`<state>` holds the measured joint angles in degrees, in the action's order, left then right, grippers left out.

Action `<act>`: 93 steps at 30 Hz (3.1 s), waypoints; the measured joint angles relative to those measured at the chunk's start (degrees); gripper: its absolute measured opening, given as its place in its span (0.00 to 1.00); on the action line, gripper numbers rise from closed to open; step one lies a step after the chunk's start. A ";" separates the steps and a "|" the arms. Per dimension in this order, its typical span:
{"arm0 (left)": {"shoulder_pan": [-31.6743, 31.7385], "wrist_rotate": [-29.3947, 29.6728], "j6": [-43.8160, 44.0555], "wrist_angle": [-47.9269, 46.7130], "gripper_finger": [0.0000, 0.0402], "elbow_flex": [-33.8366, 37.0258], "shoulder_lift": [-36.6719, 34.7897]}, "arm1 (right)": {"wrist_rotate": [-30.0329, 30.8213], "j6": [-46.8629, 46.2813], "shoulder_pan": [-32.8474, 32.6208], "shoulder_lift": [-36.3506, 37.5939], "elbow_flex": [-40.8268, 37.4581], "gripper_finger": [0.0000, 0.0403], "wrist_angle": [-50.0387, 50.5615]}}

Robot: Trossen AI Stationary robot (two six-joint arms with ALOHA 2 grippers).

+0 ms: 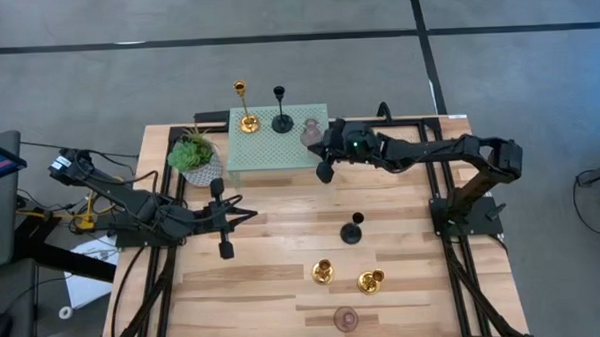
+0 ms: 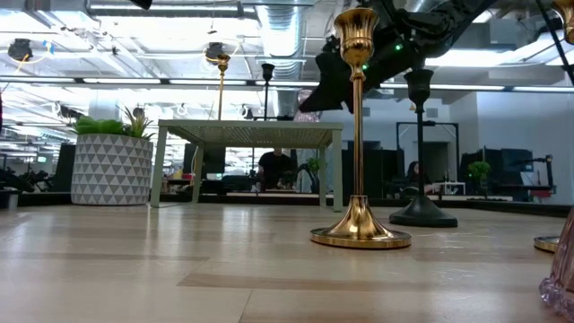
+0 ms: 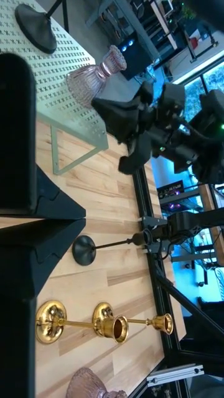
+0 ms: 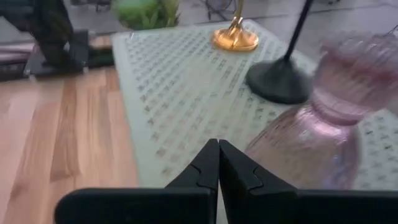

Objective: Pick & Place candle stick holders
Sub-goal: Put the middle pink glass candle holder on the shelf, then put the black candle holder on the shelf aligned with the other black candle holder

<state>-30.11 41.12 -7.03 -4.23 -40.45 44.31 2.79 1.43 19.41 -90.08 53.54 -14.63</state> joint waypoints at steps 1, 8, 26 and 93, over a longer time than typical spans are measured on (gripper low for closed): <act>0.00 0.00 0.00 0.00 0.01 0.00 0.00 | 0.00 0.00 0.01 -0.96 0.81 0.00 -0.04; -0.19 0.00 0.42 0.00 0.01 0.00 0.13 | 1.89 0.47 0.30 -9.07 7.70 0.00 1.50; -0.22 -0.03 0.42 -0.68 0.02 0.07 0.13 | 1.57 6.19 3.42 -10.99 14.45 0.00 8.84; -4.14 -0.11 4.43 1.27 0.02 4.22 0.07 | 8.50 4.96 -21.55 8.83 14.38 0.00 32.45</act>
<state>-34.24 41.02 -2.60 -2.96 -36.23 44.38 11.29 6.39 -2.14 -81.25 67.92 17.82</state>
